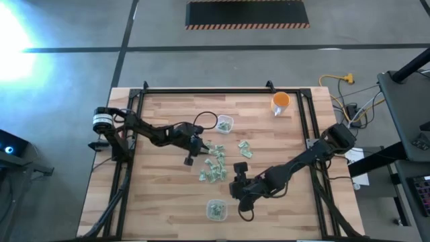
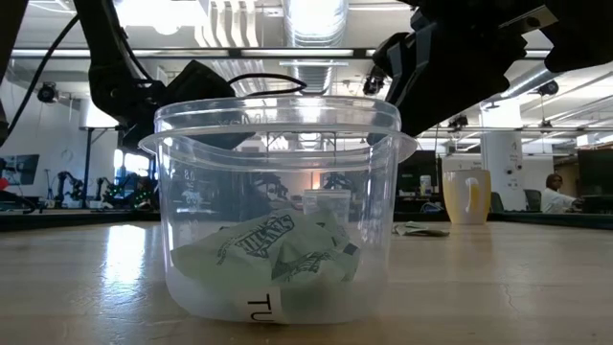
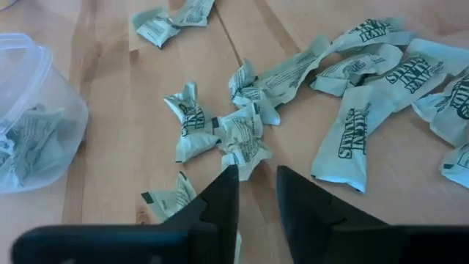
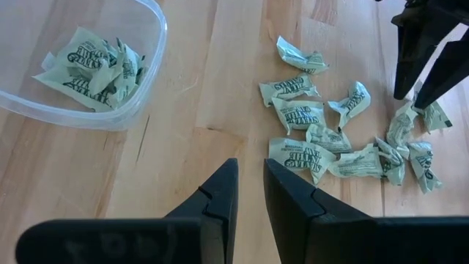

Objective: Pick and place items into bin
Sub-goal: Put the stevia packet into the top transparent bin

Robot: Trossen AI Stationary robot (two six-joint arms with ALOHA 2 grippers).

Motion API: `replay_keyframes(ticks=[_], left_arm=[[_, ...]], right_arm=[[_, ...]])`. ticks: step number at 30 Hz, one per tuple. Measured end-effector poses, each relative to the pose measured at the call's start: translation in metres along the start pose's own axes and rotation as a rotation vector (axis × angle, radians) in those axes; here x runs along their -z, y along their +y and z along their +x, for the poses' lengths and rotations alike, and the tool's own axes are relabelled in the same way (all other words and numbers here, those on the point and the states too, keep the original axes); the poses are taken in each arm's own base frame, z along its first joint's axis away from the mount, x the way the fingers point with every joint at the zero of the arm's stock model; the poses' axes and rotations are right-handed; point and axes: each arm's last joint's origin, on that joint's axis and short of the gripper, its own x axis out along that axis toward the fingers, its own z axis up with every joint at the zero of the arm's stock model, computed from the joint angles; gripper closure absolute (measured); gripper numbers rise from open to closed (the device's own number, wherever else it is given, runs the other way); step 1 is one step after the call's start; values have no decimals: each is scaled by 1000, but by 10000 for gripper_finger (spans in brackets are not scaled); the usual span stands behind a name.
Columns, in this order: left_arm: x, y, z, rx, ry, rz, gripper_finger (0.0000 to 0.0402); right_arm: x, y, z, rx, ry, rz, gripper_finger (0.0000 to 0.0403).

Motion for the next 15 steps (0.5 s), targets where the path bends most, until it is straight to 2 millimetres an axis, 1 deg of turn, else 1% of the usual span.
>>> replay_keyframes(ticks=[5,15], left_arm=[[-1,0,0,-3,-7,2,302],[-4,2,0,-14,-33,8,301]], right_arm=[[0,0,0,0,-2,1,346],[-1,0,0,-1,-5,2,346]])
